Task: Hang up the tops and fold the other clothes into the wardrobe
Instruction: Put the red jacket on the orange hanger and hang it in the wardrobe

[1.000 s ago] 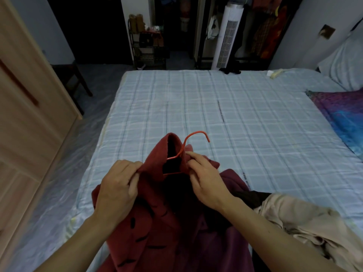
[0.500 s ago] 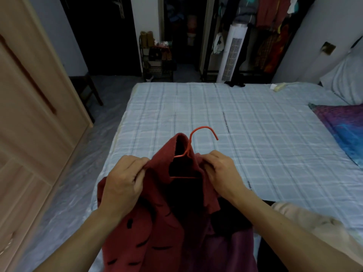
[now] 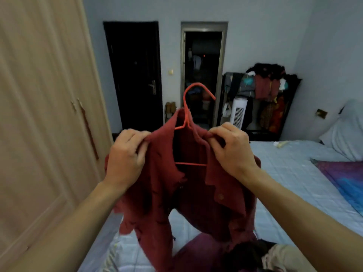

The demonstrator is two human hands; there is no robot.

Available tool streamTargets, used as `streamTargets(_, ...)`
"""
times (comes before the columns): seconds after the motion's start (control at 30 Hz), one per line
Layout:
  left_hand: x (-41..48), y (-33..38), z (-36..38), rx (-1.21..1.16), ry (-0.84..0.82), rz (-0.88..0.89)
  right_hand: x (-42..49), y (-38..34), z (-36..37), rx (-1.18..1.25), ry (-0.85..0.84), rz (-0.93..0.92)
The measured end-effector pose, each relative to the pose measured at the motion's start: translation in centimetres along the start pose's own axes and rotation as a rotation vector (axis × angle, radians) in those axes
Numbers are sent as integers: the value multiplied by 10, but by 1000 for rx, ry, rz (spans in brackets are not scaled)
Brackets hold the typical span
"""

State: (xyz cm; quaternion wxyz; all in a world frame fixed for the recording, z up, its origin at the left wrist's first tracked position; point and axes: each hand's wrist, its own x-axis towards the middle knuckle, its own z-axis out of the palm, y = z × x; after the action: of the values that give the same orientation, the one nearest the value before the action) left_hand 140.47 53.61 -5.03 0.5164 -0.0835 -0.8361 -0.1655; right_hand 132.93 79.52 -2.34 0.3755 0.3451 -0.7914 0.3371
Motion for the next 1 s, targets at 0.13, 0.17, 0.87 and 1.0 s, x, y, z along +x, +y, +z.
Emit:
streamTargets(0.13, 21, 54, -65, 59, 118, 34, 1, -54, -72, 30, 108, -71)
streamTargets(0.17, 25, 68, -80, 71, 147, 39, -1, -66, -88, 37, 132, -82)
streamTargets(0.87, 26, 140, -234, 105, 68, 171, -10, -214, -154, -78, 149, 2)
streamTargets(1.0, -4, 120, -249, 102, 105, 100, -25, -244, -119, -84, 126, 34)
